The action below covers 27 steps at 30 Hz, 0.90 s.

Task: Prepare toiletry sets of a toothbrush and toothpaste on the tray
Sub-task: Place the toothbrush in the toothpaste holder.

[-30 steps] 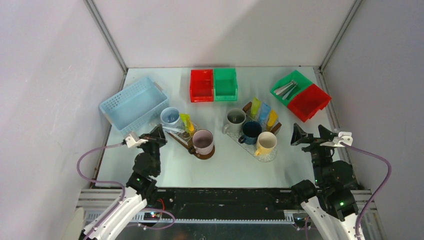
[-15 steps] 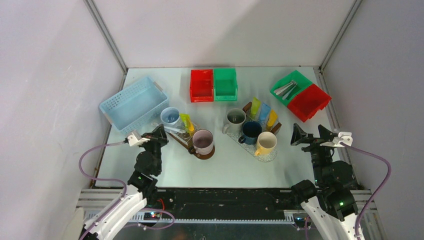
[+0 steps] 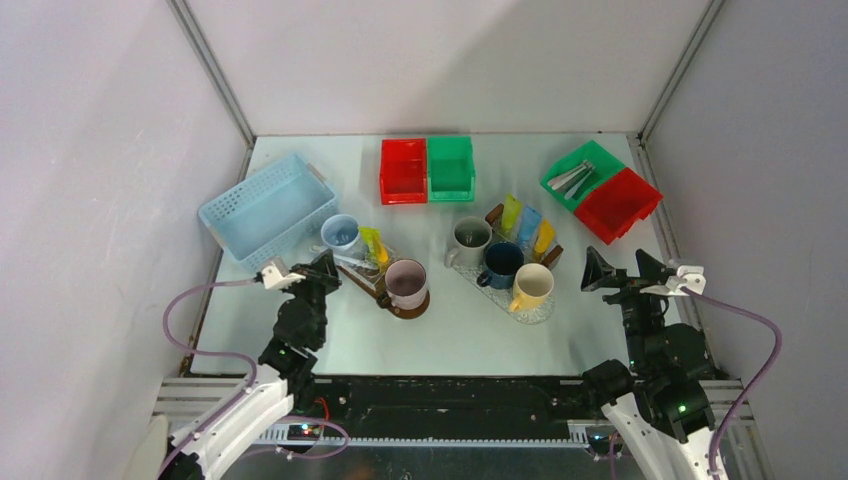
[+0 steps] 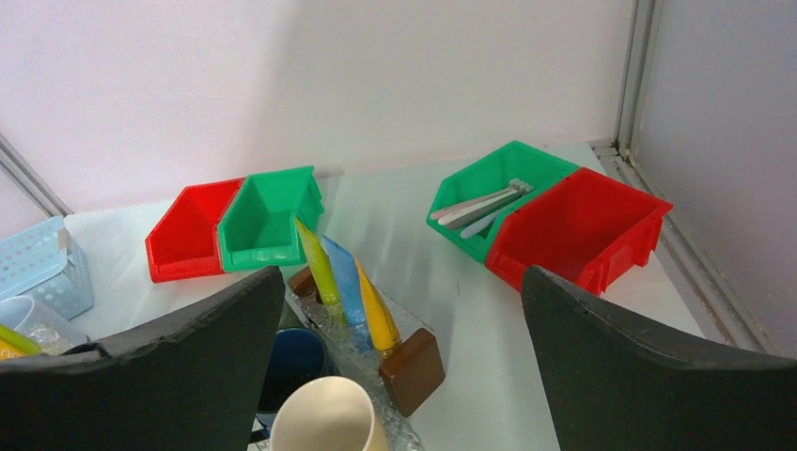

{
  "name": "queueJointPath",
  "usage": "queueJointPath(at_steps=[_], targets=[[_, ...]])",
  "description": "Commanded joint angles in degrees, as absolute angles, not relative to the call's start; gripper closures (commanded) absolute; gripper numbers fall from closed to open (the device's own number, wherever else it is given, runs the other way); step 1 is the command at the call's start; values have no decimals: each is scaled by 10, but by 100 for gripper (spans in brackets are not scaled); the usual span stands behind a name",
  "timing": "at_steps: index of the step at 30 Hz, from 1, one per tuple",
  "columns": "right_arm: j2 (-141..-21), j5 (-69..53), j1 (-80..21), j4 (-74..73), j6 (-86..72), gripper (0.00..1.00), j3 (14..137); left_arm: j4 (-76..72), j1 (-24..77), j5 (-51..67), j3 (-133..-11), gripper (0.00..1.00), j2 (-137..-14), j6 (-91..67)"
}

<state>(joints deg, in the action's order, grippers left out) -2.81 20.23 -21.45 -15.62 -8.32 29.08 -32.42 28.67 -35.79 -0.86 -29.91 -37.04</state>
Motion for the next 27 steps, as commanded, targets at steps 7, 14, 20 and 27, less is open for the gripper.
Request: queueJointPath(at_steps=[7, 14, 20, 27], targets=[[-15, 196, -211, -134, -74, 1, 289, -374, 290, -354, -30, 78, -325, -362], [-12, 196, -211, -133, -73, 1, 287, -361, 291, -353, -30, 69, -310, -361], [-11, 196, -210, -134, -73, 1, 287, -329, 291, -363, -29, 62, -275, -361], [-10, 195, -209, -135, -73, 1, 287, -179, 291, -378, -79, 48, -208, -362]])
